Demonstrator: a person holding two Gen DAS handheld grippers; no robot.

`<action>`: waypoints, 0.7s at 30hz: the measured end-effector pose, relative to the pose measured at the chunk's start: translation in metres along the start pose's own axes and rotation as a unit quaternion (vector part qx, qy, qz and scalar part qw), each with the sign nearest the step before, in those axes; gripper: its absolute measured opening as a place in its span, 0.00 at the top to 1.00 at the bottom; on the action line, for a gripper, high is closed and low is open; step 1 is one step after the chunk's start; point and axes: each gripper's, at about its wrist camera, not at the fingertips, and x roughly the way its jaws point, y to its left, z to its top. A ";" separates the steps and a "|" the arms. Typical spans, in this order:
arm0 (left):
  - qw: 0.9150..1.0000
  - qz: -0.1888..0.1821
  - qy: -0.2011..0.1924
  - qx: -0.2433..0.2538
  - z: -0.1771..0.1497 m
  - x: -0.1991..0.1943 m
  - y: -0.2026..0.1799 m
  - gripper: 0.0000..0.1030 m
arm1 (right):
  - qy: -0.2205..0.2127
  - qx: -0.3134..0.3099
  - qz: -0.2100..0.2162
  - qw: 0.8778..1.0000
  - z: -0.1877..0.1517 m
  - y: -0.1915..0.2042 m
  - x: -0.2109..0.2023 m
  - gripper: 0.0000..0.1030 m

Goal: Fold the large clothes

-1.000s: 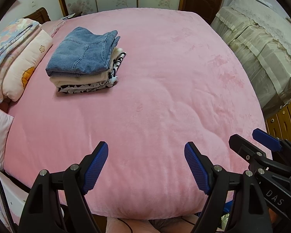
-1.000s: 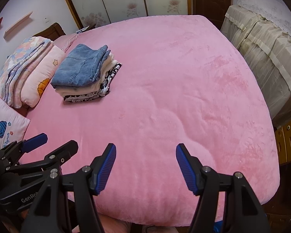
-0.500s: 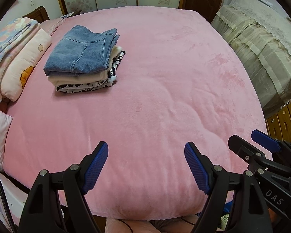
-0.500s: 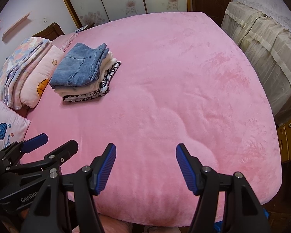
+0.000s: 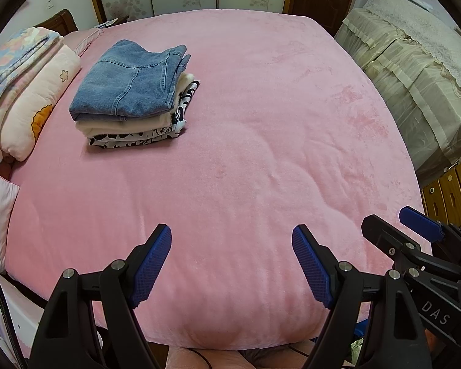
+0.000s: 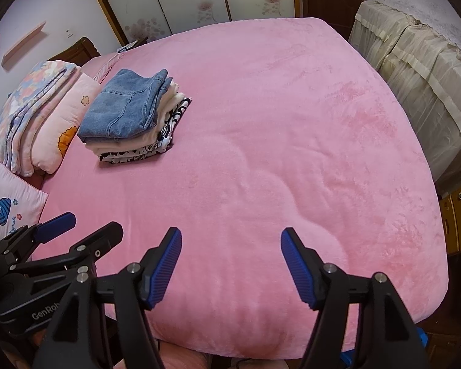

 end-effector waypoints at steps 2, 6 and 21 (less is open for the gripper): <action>1.000 -0.001 0.001 0.000 0.001 0.001 0.003 0.23 | 0.000 -0.001 0.000 1.000 0.000 -0.001 0.000 0.34; 1.000 -0.001 0.002 -0.004 0.002 0.002 0.008 0.23 | 0.001 -0.002 0.000 1.000 0.000 0.000 0.001 0.34; 1.000 0.000 0.011 -0.012 -0.002 0.004 0.017 0.23 | 0.010 0.000 0.000 1.000 -0.003 0.011 0.005 0.33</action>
